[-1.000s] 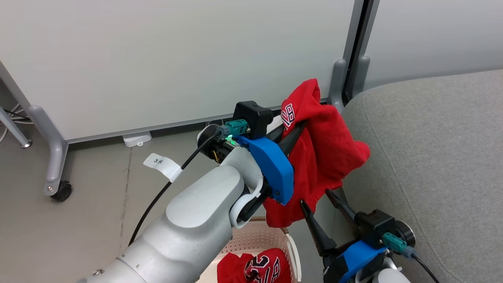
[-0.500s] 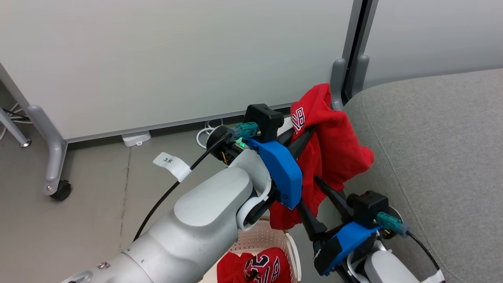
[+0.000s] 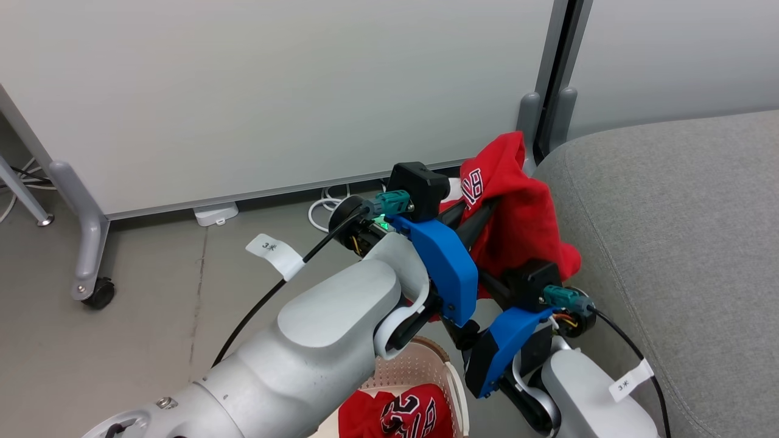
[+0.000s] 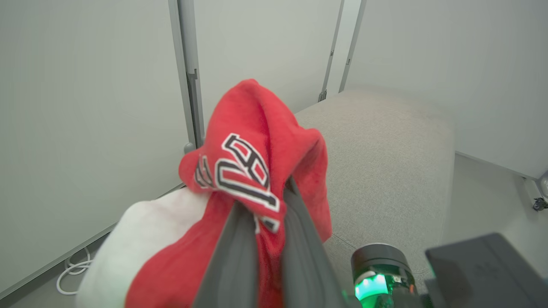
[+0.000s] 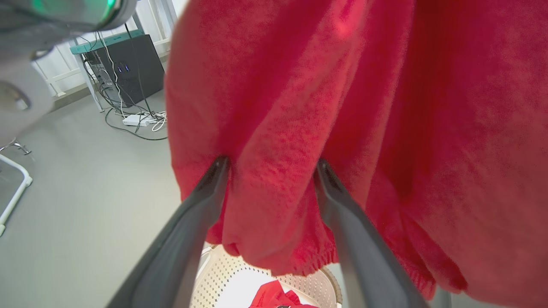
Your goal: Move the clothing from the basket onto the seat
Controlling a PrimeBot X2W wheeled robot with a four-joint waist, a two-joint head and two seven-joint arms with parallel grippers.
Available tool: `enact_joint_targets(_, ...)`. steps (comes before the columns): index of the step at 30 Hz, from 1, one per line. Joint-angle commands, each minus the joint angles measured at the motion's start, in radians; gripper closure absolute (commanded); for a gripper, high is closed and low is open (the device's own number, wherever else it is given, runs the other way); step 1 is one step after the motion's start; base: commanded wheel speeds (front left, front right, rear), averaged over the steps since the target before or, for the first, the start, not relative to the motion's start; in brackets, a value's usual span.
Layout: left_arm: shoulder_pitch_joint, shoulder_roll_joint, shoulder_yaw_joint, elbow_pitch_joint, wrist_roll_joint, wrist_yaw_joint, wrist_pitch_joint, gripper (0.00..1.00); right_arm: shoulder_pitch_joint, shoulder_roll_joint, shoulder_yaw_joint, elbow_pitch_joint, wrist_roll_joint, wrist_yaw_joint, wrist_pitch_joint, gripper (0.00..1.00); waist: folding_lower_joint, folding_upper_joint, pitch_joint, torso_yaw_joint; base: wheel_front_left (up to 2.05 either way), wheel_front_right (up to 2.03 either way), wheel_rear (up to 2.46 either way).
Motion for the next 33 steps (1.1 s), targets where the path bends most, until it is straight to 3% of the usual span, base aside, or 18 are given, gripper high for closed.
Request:
enact_joint_targets(1,-0.02,0.0,-0.005,0.001,-0.007,0.006,-0.008,1.0,-0.028,-0.003,0.005,0.012,0.007,0.0,-0.003,0.0,-0.0001,-0.0001,0.001,0.0,0.0,0.0,0.0)
enact_joint_targets(4,-0.025,0.0,-0.019,0.004,-0.02,0.008,-0.012,1.0,-0.054,-0.003,0.016,0.036,0.014,0.0,-0.014,0.0,-0.0001,-0.0001,0.002,0.001,0.0,0.0,0.0)
enact_joint_targets(5,-0.027,0.0,-0.023,0.005,-0.023,0.009,-0.014,1.0,-0.061,-0.003,0.02,0.045,0.015,0.0,-0.017,0.44,-0.0001,-0.0001,0.002,0.001,0.0,0.0,0.0)
enact_joint_targets(6,-0.03,0.0,-0.026,0.005,-0.028,0.01,-0.016,1.0,-0.067,-0.003,0.022,0.053,0.018,0.0,-0.021,0.62,-0.0001,-0.0001,0.002,0.001,0.0,0.0,0.0)
enact_joint_targets(7,-0.032,0.0,-0.029,0.006,-0.031,0.01,-0.019,1.0,-0.073,-0.003,0.024,0.059,0.015,0.0,-0.025,1.0,-0.0001,-0.0001,0.002,0.001,0.0,0.0,0.0)
enact_joint_targets(24,-0.053,0.0,-0.064,0.038,-0.063,0.012,-0.041,1.0,-0.085,-0.003,0.044,0.103,-0.001,0.0,-0.05,1.0,-0.0001,-0.0001,0.001,-0.009,0.0,0.0,0.0)
enact_joint_targets(25,-0.055,0.0,-0.066,0.039,-0.058,0.013,-0.043,0.54,-0.084,-0.003,0.043,0.104,-0.004,0.0,-0.049,1.0,-0.0001,-0.0001,0.001,-0.01,0.0,0.0,0.0)
enact_joint_targets(26,-0.054,0.0,-0.068,0.042,-0.058,0.01,-0.038,0.0,-0.082,-0.003,0.042,0.104,-0.007,0.0,-0.049,1.0,-0.0001,-0.0001,0.001,-0.011,0.0,0.0,0.0)
enact_joint_targets(33,-0.054,0.0,-0.074,0.056,-0.058,-0.006,-0.058,0.0,-0.069,-0.003,0.033,0.096,-0.022,0.0,-0.045,1.0,-0.0001,-0.0001,0.002,-0.011,0.0,0.0,0.0)
